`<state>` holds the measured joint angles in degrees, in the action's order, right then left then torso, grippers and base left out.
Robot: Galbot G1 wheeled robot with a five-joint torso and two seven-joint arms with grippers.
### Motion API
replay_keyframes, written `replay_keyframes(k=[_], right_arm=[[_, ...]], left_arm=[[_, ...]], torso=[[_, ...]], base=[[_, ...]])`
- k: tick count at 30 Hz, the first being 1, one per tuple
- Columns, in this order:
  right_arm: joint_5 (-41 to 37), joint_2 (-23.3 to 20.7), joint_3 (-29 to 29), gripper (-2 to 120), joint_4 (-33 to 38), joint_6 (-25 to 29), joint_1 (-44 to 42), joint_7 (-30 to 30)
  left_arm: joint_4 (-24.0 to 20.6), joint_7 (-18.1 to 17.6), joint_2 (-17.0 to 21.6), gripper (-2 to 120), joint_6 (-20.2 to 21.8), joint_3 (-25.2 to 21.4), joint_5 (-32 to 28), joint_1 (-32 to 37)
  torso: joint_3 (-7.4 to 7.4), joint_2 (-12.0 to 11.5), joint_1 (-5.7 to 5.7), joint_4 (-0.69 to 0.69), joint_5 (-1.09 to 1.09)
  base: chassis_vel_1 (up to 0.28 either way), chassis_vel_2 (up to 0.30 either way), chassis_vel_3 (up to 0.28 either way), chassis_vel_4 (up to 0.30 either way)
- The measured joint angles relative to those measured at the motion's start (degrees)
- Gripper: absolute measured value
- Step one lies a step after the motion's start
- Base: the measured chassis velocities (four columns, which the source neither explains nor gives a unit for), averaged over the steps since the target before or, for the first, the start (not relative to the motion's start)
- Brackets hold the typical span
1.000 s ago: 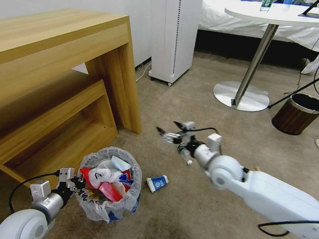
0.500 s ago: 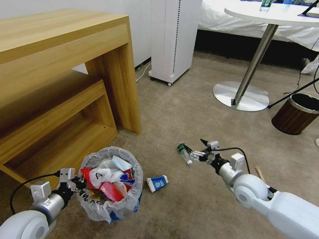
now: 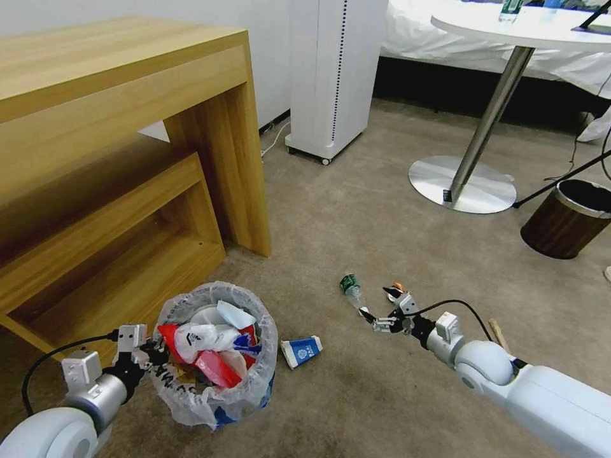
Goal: Pick up the trash bin and place the garbage on the floor into it.
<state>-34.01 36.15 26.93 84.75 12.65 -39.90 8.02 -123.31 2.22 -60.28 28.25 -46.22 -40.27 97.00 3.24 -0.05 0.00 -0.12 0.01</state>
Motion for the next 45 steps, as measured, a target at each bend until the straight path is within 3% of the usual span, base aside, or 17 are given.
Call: replay_keyframes(k=[3,7,8,11,15,19,30,45], right_arm=[[4.03,3.62,6.86,85,-5.41,3.35,7.12,4.75],[4.08,6.35,13.56,78,-7.02,3.21,12.97,6.39],[4.08,6.35,13.56,78,-7.02,3.21,12.97,6.39],[2.93,10.07,22.28,77,-10.88,2.66,19.78,6.35],[1.76,13.23,28.93,77,-15.73,2.54,25.04,6.75],[1.12,15.39,32.58,77,-20.18,3.12,27.06,8.02],[0.91,20.11,36.66,70,-26.27,5.05,27.01,9.28],[1.38,28.45,37.66,58,-34.68,7.08,24.27,10.00]], left_arm=[[-0.07,0.04,-0.28,1,0.00,-0.19,0.15,0.53],[-0.11,0.03,-0.57,1,-0.01,-0.30,0.17,0.42],[-0.11,0.03,-0.57,1,-0.01,-0.30,0.17,0.42],[0.15,0.02,-1.09,1,-0.12,-0.25,0.33,0.04],[0.72,0.01,-1.54,1,-0.53,-0.25,0.39,-0.26],[1.17,0.00,-1.77,1,-0.87,-0.26,0.40,-0.58],[2.40,0.06,-1.96,1,-1.33,-0.18,0.28,-1.36],[3.10,0.19,-2.21,1,-1.95,-0.17,0.21,-1.33]], torso=[[0.00,0.00,0.00,0.02,0.00],[0.00,0.00,0.00,0.00,-0.03],[0.00,0.00,0.00,0.00,-0.03],[0.00,0.00,0.00,0.01,0.01],[0.00,0.00,0.00,0.02,-0.03],[0.00,0.00,0.00,0.01,-0.02],[0.00,0.00,0.01,0.01,-0.01],[-0.01,0.00,0.00,0.01,-0.01]], base=[[0.000,0.000,0.000,0.000],[0.000,0.000,0.000,0.000],[0.000,0.000,0.000,0.000],[0.000,0.000,0.000,0.000],[0.000,0.000,0.000,0.000],[0.000,0.000,0.000,0.000],[0.000,0.000,0.000,0.000],[0.000,0.000,0.000,0.000]])
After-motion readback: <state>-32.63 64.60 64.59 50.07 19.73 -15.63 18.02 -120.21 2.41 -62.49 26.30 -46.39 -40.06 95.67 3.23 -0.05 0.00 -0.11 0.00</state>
